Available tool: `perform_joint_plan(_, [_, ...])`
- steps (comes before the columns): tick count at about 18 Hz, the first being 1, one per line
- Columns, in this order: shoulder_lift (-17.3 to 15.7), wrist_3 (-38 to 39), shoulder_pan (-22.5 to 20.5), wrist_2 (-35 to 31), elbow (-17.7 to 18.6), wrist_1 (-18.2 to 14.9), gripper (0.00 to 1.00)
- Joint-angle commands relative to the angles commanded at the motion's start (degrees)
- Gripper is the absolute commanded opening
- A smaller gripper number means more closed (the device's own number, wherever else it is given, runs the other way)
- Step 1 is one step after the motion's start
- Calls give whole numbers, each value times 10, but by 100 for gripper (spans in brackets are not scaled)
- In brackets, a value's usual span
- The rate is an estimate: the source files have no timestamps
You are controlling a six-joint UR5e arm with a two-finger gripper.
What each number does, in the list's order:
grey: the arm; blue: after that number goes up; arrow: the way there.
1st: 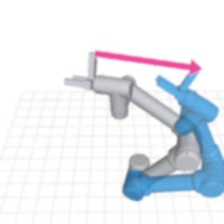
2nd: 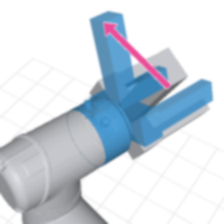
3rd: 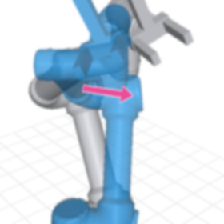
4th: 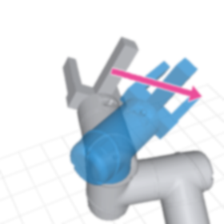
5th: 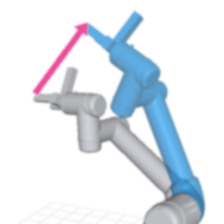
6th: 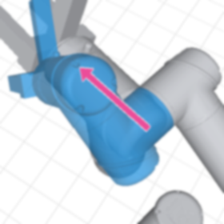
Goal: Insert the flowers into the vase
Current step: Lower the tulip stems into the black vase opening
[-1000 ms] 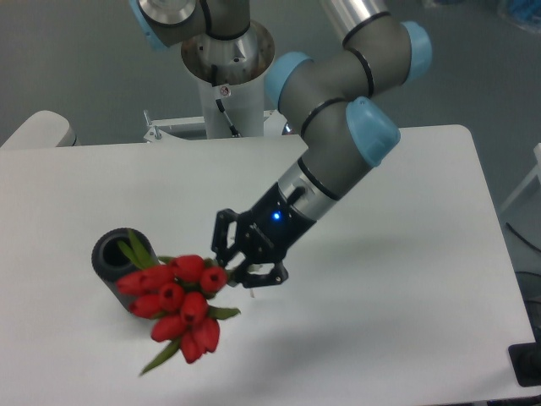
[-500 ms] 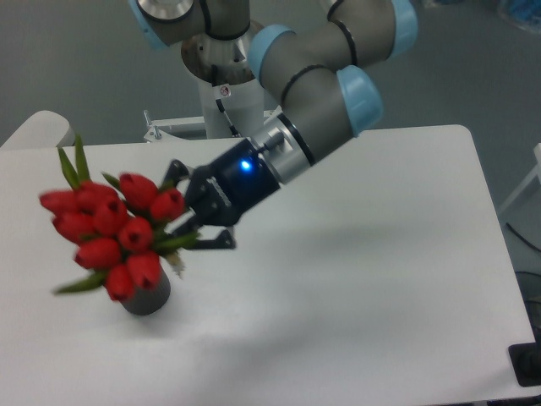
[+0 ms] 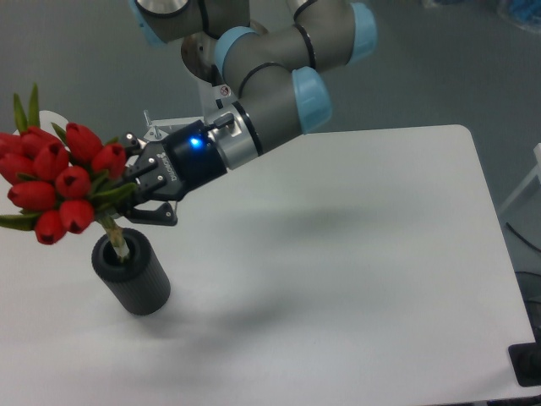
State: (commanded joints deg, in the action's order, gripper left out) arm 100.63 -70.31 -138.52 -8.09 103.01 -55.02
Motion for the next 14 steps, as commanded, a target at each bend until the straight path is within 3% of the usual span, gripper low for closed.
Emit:
perform_joint_plan(5, [5, -25, 3, -3, 7, 3, 4])
perform_joint_plan(11, [9, -69, 11, -7, 57, 33, 8])
perform_joint_plan(14, [21, -73, 15, -8, 59, 36, 9])
